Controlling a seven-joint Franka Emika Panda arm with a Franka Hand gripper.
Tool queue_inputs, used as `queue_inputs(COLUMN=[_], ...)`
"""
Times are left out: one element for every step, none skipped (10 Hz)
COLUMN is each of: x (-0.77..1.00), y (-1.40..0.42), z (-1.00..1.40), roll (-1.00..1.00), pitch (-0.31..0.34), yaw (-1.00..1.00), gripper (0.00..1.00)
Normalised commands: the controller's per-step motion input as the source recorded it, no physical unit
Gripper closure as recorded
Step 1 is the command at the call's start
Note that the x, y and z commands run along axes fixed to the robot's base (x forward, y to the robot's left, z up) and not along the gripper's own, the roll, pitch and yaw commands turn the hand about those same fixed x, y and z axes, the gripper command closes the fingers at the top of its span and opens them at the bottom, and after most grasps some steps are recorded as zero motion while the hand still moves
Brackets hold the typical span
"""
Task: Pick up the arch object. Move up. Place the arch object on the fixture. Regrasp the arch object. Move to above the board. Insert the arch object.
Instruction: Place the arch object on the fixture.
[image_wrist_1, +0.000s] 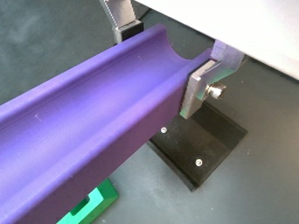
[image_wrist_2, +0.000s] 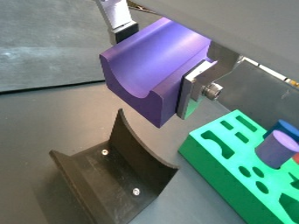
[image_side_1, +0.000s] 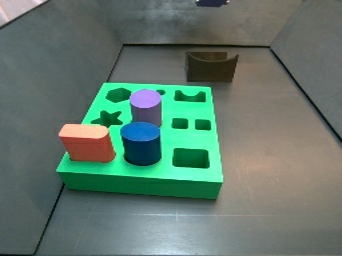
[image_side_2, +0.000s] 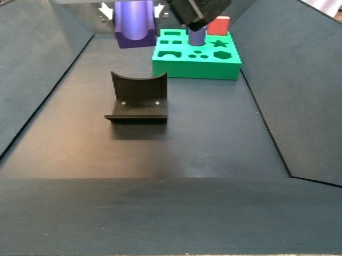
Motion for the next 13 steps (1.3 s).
queue_inputs(x=[0.1,0.1,0.11,0.12,0.13,0.14,0.15,0.16,0.18,0.19,0.17,0.14,0.12], y=[0.06,0.07,0.07,0.08,0.08,0.09,0.1,0.1,0.12,0.11,0.1,0.09,0.07], z=[-1.0,-1.0,-1.0,-1.0,-1.0,-1.0,-1.0,-1.0,-1.0,-1.0,-0.9,-0.7,-0.52], roll=[-1.0,-1.0,-1.0,-1.0,-1.0,-0.92,-0.76,-0.6,-0.37,-0.26,-0.21,-0.18,-0.16], pitch=[0.0,-0.022,-0.01,0.005,0.012,0.006,-0.002,-0.003,0.005,0.01,0.012,0.01,0.006], yaw=[-0.18,-0.19,-0.18,-0.17,-0.17,-0.16,-0.14,-0.12,-0.1,-0.08,-0.07,-0.07,-0.07], gripper=[1.0,1.0,1.0,1.0,1.0,1.0,1.0,1.0,1.0,1.0,1.0,1.0,1.0])
